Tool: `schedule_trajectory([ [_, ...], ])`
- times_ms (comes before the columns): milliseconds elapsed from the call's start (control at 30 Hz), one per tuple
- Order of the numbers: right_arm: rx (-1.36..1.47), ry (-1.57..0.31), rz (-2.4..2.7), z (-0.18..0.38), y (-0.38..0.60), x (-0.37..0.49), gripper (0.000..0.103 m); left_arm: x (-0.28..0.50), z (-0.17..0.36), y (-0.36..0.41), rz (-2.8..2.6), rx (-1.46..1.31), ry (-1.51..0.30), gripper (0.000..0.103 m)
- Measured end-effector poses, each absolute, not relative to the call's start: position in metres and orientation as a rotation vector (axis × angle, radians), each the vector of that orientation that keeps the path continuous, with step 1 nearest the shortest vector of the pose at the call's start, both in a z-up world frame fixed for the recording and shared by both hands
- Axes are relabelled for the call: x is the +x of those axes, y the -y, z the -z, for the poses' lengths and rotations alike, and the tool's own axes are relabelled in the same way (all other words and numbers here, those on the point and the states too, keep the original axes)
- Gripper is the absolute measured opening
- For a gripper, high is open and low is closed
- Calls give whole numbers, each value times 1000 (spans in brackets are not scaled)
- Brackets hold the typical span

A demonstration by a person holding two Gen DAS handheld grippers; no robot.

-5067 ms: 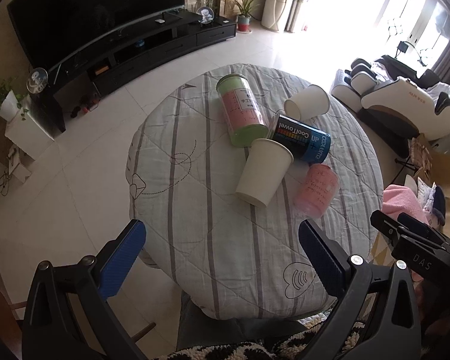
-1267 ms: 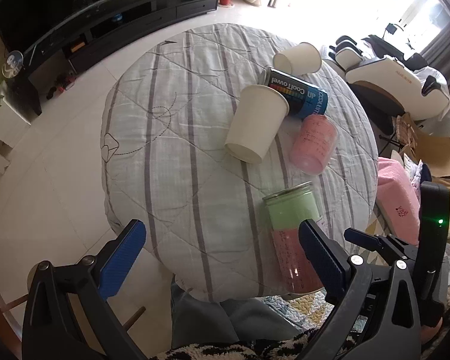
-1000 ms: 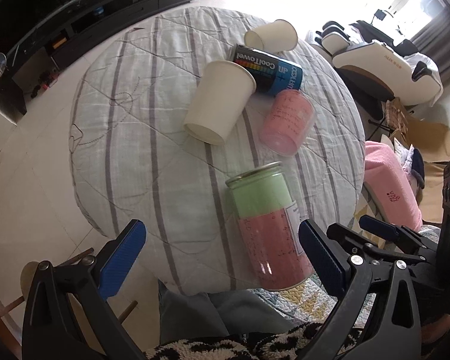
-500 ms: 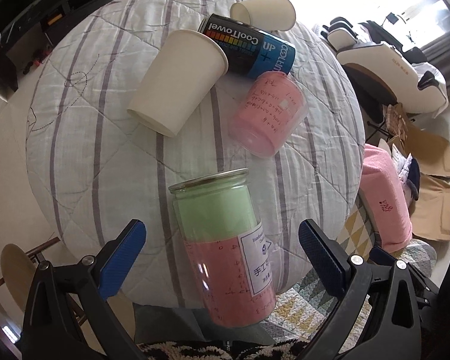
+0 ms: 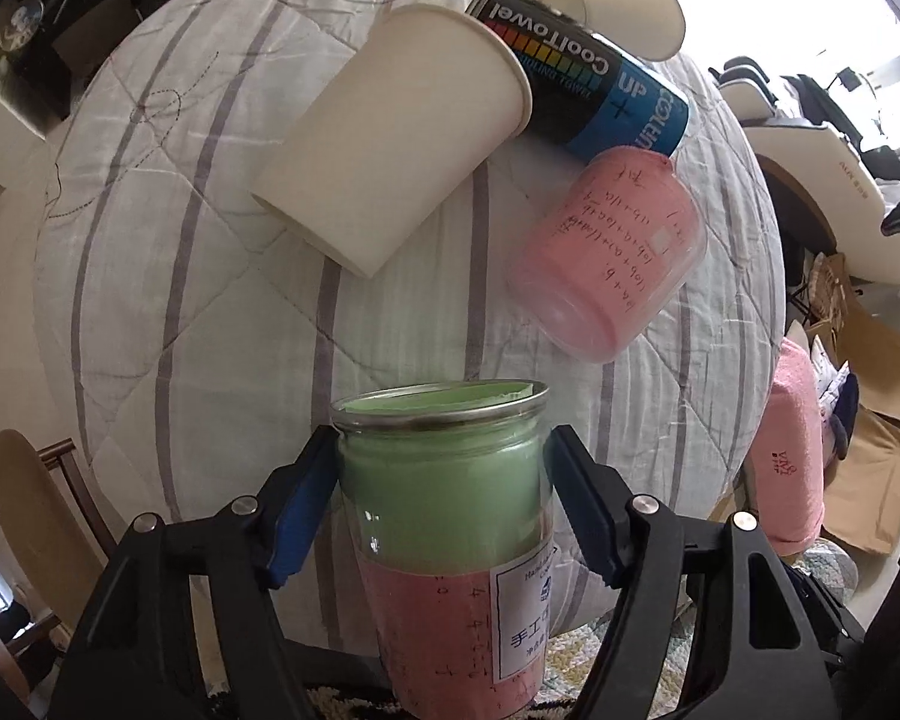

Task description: Flip cup upright

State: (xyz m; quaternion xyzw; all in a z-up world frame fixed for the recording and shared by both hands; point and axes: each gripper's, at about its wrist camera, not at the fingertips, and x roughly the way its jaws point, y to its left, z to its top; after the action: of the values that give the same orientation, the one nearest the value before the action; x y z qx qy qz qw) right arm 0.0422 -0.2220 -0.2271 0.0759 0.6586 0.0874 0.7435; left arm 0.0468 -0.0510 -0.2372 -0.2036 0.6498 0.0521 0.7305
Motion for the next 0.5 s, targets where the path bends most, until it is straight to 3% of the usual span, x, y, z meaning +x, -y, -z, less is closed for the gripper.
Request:
schedule_trajectory([
  [500, 220, -1405, -205, 216, 220, 47, 81, 48, 172, 44, -77, -361, -1276, 72],
])
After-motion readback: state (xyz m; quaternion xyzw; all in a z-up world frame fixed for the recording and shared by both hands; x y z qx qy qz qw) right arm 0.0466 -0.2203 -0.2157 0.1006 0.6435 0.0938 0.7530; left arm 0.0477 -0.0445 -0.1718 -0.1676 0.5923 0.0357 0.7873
